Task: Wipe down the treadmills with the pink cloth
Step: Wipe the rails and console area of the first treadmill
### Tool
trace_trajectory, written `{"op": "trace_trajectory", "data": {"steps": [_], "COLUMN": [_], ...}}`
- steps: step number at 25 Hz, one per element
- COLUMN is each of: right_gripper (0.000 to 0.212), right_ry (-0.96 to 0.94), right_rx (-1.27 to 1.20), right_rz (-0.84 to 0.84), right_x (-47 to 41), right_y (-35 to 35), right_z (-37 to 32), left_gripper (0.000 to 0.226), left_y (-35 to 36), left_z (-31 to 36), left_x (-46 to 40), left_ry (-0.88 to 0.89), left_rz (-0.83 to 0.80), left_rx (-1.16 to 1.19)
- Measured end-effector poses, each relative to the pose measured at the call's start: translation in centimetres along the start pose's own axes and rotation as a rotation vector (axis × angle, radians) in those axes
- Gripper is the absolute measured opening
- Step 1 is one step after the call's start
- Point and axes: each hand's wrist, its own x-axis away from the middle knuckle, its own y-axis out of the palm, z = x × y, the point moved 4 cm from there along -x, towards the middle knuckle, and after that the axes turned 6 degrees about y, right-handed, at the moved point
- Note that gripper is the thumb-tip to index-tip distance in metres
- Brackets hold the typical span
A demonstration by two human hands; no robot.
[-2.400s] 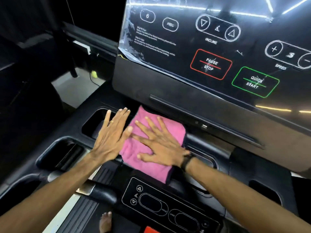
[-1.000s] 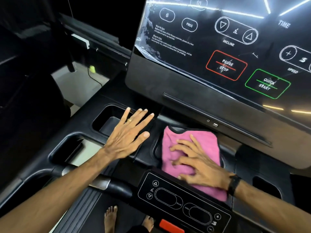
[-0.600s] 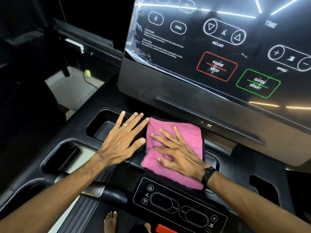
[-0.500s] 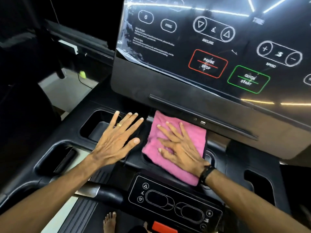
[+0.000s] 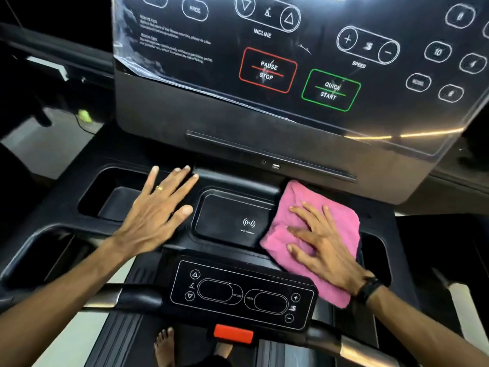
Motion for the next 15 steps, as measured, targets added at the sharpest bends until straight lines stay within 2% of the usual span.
{"op": "trace_trajectory", "data": {"steps": [4,9,12,15], "right_gripper": [0.047,0.059,0.072,0.077], "right_ry": [-0.227,-0.435,-0.483,-0.432], "right_rx": [-0.020,0.273,0.239,0.230], "right_rz": [-0.110,-0.164,-0.251,-0.253], "right_x": [1.6,-3.3,-7.5,-11.3], "right_y": [0.3,2.9,4.9,6.7], "right_z": [-0.9,-5.8,-10.5,-15.6], "left_gripper": [0.068,0.067,0.064,0.065], "left_y": [0.1,0.1,0.0,0.2], "left_z": [0.0,0.0,-0.1,-0.5], "left_x": [0.1,-0.1,-0.2,-0.2], "left_ry": [-0.063,-0.089,-0.116,-0.118], "left_rz": [0.008,0.048,0.083,0.084], "left_rx": [-0.022,-0.014,-0.001,-0.013]}}
